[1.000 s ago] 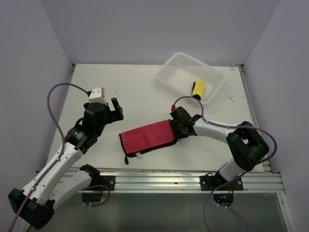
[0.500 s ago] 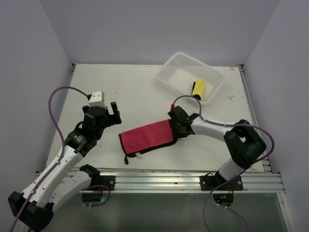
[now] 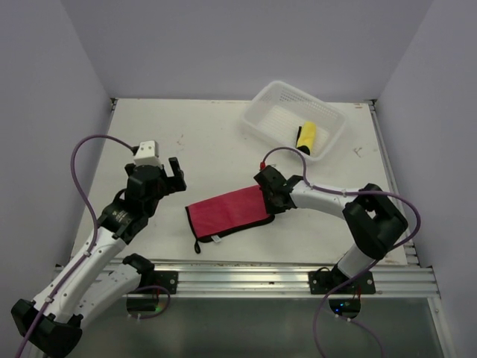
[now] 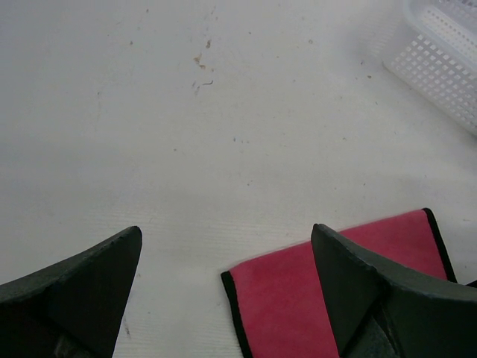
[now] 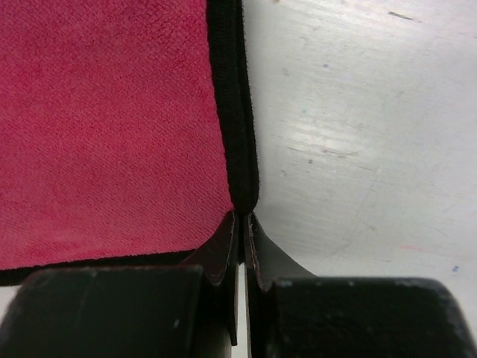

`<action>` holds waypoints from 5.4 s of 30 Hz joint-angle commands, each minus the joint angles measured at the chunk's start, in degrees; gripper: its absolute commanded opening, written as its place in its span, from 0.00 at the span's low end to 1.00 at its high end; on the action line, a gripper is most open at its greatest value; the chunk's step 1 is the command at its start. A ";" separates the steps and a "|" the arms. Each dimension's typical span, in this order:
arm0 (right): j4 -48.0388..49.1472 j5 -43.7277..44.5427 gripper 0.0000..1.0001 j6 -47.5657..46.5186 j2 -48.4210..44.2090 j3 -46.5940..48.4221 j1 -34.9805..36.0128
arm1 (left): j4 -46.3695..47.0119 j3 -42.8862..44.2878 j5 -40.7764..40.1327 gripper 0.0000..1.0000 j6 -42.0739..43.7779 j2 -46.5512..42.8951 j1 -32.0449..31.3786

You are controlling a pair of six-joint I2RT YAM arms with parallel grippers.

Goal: Roll the towels
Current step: Fold the towel

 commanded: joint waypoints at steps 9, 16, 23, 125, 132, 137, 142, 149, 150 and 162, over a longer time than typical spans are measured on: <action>-13.61 13.95 0.00 -7.21 -7.20 4.55 -0.90 | 0.78 -0.20 -0.69 1.00 1.30 -1.05 0.35; -11.86 15.10 0.00 -10.90 -11.50 5.34 1.02 | 1.04 -0.29 0.10 1.00 1.22 -1.05 0.44; -11.33 13.70 0.00 -11.61 -11.42 8.59 7.70 | 1.66 -0.64 1.59 1.00 1.13 -0.61 0.44; -0.87 -12.67 0.30 -4.67 10.03 26.88 23.71 | 31.45 -35.27 28.93 0.00 -21.11 8.00 -0.88; 2.20 -13.29 0.31 -2.73 3.27 21.52 21.08 | 27.68 -33.96 27.70 0.00 -20.76 5.37 -0.88; 1.77 -11.53 0.13 -2.20 1.06 18.71 17.03 | 25.65 -31.23 26.20 0.00 -19.88 4.40 -0.88; 0.36 -9.25 0.02 -3.25 0.97 18.26 11.49 | 21.61 -27.10 25.24 0.00 -18.83 3.69 -0.88; -0.35 -8.10 0.00 -6.07 5.88 20.55 8.94 | 18.62 -21.04 22.78 0.00 -17.33 3.60 -0.88; 0.18 -8.36 0.00 -6.33 6.50 20.55 8.59 | 18.88 -20.51 22.77 0.00 -16.89 3.69 -0.88; 4.40 -9.24 0.00 -6.51 14.59 19.24 7.62 | 28.63 -16.37 26.72 0.00 -14.60 12.56 -0.88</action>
